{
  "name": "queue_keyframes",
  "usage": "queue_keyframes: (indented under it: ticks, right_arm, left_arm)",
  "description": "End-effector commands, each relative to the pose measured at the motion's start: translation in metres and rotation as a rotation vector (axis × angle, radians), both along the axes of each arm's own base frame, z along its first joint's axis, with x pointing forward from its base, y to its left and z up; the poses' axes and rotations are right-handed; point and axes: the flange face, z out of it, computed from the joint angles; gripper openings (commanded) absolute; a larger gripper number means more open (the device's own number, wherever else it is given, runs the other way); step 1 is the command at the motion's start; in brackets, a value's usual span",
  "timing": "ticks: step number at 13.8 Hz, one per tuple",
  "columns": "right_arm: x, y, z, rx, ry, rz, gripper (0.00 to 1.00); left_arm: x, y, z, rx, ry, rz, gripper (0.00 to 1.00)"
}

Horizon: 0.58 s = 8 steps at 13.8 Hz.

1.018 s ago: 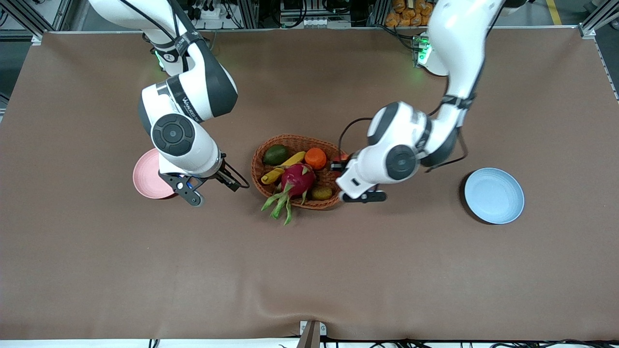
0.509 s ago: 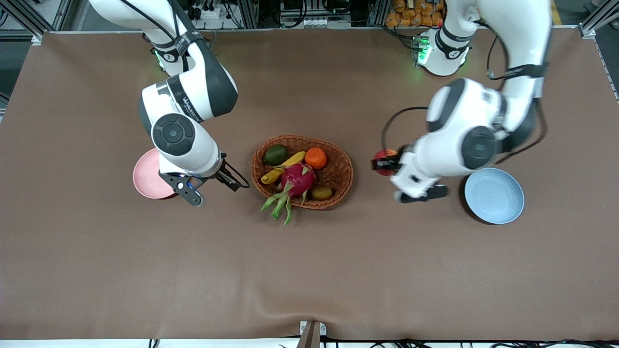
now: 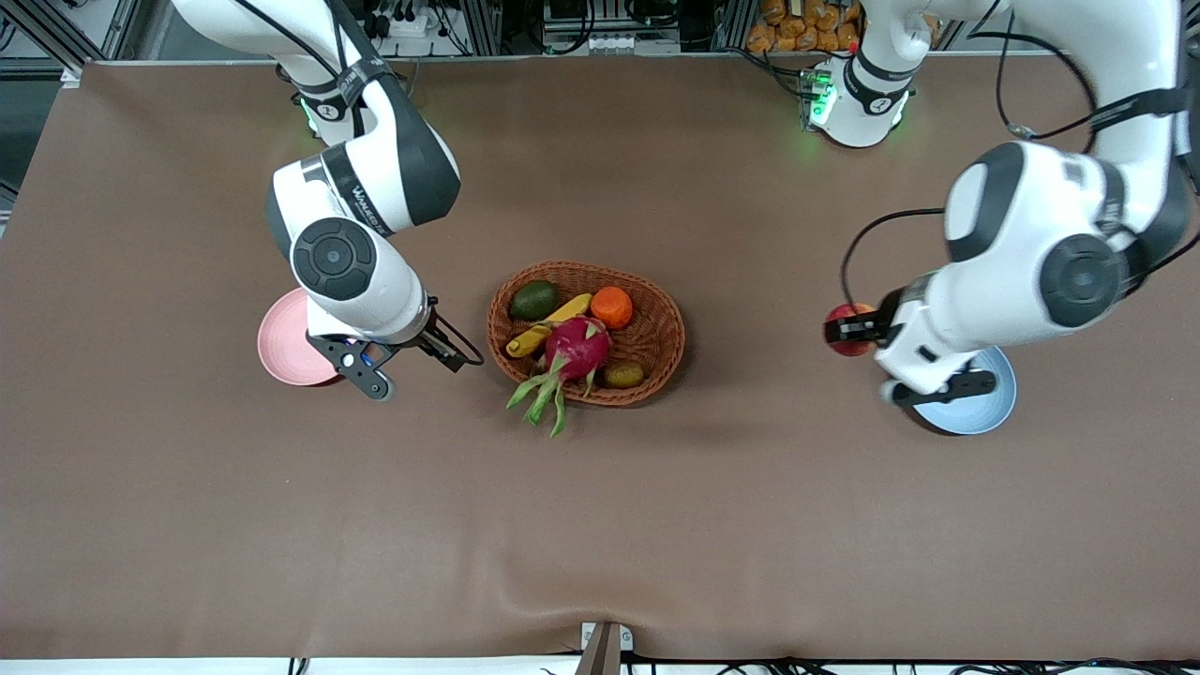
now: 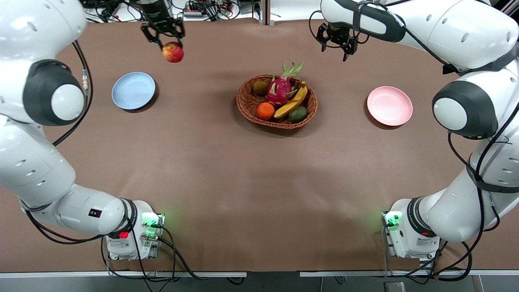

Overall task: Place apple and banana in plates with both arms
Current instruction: 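Carry the apple with the left gripper over the blue plate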

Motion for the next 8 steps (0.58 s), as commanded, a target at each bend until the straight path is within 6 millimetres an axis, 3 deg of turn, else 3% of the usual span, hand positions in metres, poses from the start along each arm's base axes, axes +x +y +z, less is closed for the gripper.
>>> queue_keyframes:
  ticks: [1,3,8]
  right_arm:
    - [-0.002,-0.002,0.010,-0.001,-0.002,-0.009,1.00]
    - [-0.002,-0.003,0.010,-0.002,-0.002,-0.011,1.00]
    - [-0.002,-0.003,0.010,-0.002,-0.002,-0.011,1.00]
  left_arm:
    - [-0.024,0.062,-0.006,-0.025,-0.043,-0.056,0.21]
    - [-0.029,0.081,-0.024,-0.011,-0.043,-0.052,0.19]
    - [-0.051,0.173,-0.097,0.038,-0.117,-0.138,0.19]
